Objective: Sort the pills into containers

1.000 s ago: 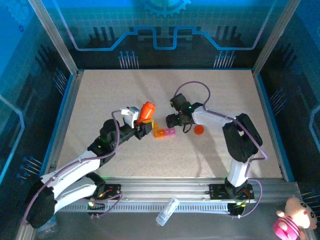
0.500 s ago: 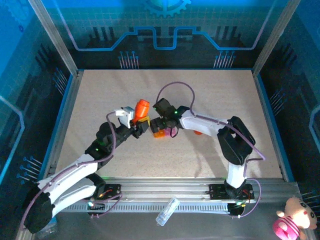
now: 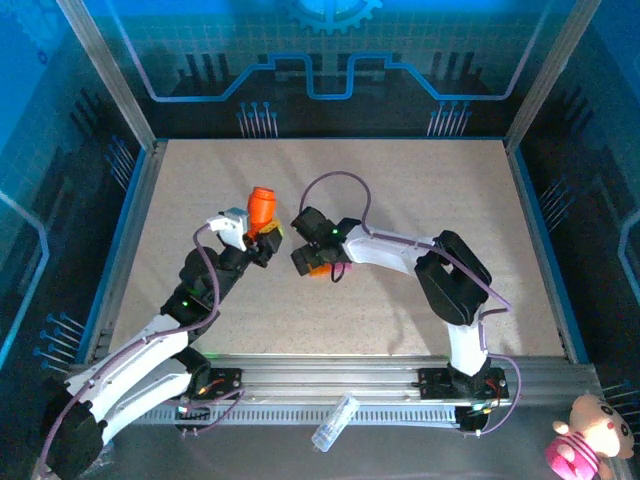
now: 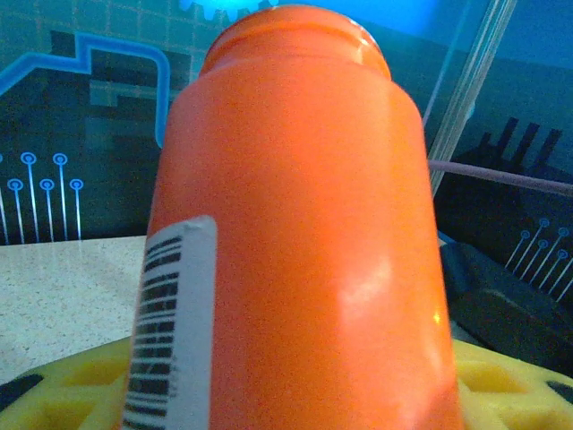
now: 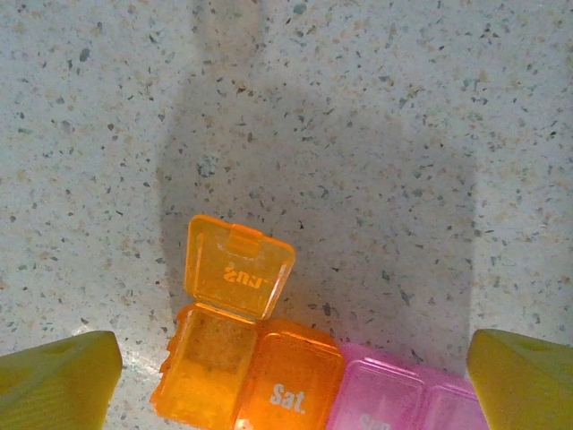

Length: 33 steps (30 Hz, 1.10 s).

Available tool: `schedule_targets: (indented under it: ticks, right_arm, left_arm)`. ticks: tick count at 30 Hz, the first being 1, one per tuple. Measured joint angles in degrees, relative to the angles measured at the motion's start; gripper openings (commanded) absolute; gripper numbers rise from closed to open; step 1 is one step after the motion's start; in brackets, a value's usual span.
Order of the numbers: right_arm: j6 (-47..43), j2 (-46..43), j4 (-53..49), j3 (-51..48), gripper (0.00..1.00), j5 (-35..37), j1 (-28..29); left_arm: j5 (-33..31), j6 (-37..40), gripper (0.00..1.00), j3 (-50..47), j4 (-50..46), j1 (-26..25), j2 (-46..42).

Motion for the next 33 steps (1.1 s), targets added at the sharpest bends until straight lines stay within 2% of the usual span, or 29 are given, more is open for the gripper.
schedule_targets:
  ticks: [18,33]
  right_arm:
    - [0.0,2.05,0.07,-1.05,1.0,1.97,-0.11]
    - [0.46,-1.7,1.22,-7.54,1.0,1.68,-5.53]
  left_arm:
    - [-0.17,-0.15,0.0,-0.22,0.0,0.17,-0.02]
    - [-0.15,-0.17,0.0,-0.44,0.0,0.17,0.0]
